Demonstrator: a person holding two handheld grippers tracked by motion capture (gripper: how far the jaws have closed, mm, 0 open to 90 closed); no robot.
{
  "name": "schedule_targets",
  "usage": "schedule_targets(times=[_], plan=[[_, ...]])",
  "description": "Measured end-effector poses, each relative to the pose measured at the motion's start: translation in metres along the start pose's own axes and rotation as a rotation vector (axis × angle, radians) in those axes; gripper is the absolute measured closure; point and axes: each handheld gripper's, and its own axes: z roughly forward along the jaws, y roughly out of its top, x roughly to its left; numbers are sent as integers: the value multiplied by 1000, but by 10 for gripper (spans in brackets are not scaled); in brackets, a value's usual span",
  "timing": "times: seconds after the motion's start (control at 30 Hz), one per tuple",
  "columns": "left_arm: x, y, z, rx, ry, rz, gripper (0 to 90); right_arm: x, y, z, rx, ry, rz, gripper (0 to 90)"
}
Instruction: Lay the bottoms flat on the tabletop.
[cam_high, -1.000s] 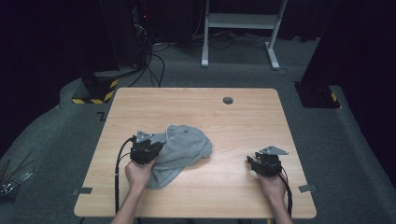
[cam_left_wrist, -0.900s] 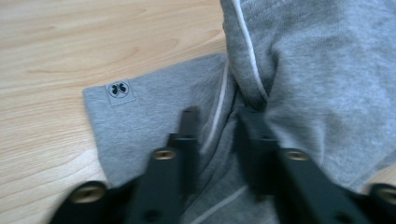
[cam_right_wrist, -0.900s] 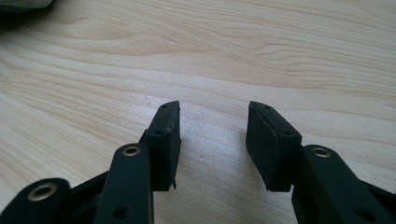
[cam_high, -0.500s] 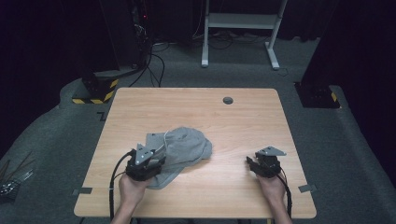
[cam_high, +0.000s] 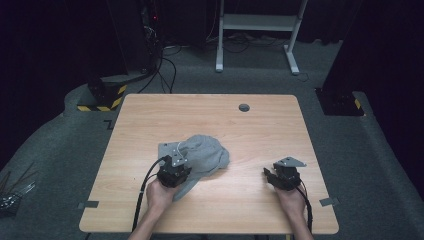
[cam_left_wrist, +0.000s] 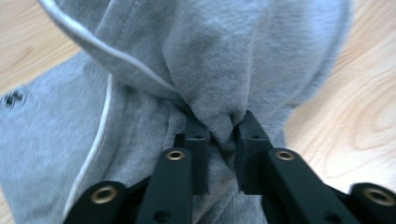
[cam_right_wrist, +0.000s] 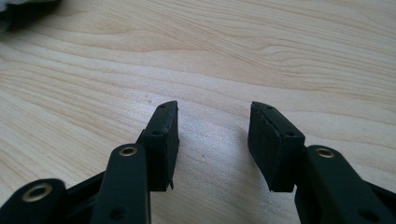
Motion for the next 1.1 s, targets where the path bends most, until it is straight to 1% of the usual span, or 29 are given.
schedule_targets(times=[0.03,0.07,0.1,0.17,0.23,0.27,0.3,0.33,0.37,0.4,0.43,0.5,0.53,0.57,0.6,0.63,0.7,0.8,0.87,0.97,1.03,1.1], plan=[[-4,4,-3,-14,-24,4,803,0,0,0,0,0,-1,532],[-4,4,-3,-14,-24,4,807,0,0,0,0,0,-1,532],[-12,13,-10,-55,-70,10,808,0,0,0,0,-1,-1,532],[-18,25,-21,-116,-123,1,810,0,0,0,0,-1,-2,532],[-20,36,-32,-173,-158,-13,810,0,0,0,0,-1,-3,532],[-20,40,-36,-197,-164,-26,810,0,0,0,0,0,-3,532],[-17,42,-39,-212,-156,-35,809,0,0,0,0,0,-4,532],[-13,43,-39,-218,-139,-52,808,0,0,0,0,3,-5,532],[-6,42,-37,-221,-144,-92,807,0,0,0,0,4,-6,532],[-6,42,-37,-221,-144,-92,807,0,0,0,0,4,-5,532],[12,34,-31,-219,-159,-201,805,1,0,0,1,5,-3,532],[27,23,-23,-187,-123,-256,803,1,0,0,2,11,-5,543],[32,17,-20,-169,-107,-271,803,1,0,-1,0,21,-6,560],[36,11,-18,-157,-95,-281,801,1,0,-1,-4,53,8,585],[36,11,-18,-157,-95,-281,799,1,0,-1,-4,53,8,585],[40,5,-14,-133,-84,-294,798,7,2,0,-1,106,-12,628],[41,3,-11,-115,-70,-289,794,19,7,-1,2,156,-55,644],[43,2,-7,-96,-45,-269,792,39,19,-1,-17,234,-105,654],[42,1,-3,-85,-30,-262,791,52,26,3,-20,262,-144,654],[40,1,0,-78,-17,-244,789,70,35,16,1,300,-179,645],[39,1,1,-77,-13,-239,787,81,40,24,5,332,-185,626],[40,1,2,-73,-10,-237,785,93,44,31,10,351,-196,605]])
